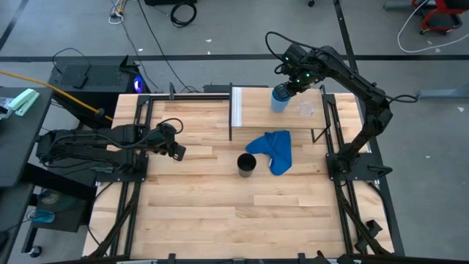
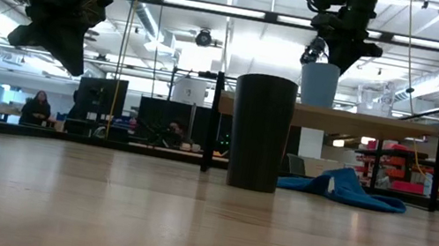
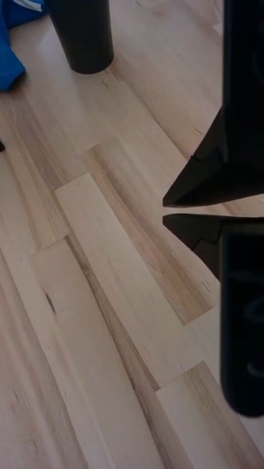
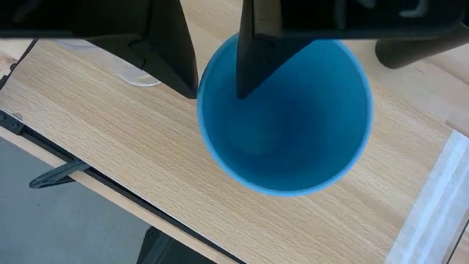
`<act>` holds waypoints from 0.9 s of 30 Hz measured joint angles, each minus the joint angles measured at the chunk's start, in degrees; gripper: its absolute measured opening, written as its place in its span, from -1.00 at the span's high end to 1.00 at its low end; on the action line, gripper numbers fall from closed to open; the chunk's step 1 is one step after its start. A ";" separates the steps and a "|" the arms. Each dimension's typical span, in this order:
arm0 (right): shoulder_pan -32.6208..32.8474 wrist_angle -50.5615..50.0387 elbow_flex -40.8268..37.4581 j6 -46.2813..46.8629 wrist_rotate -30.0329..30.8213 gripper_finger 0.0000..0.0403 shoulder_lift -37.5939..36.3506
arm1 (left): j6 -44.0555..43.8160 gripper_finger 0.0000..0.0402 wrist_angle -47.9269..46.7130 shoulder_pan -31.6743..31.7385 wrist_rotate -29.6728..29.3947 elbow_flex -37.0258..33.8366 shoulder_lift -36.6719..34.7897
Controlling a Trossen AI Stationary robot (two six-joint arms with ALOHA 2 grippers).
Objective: Stack small to large cups/mugs on shelf
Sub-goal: Put the blue plastic cup on the shelf, then put the black plastic cup on the shelf
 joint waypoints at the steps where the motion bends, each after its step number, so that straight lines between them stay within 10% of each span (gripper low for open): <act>1: 0.01 0.00 0.00 0.01 0.00 0.49 0.00 | 0.00 0.85 0.01 0.00 0.02 0.00 0.01; 27: 1.26 -6.56 23.84 2.81 -6.51 0.49 -0.32 | 0.00 0.85 0.01 0.01 0.00 0.00 0.01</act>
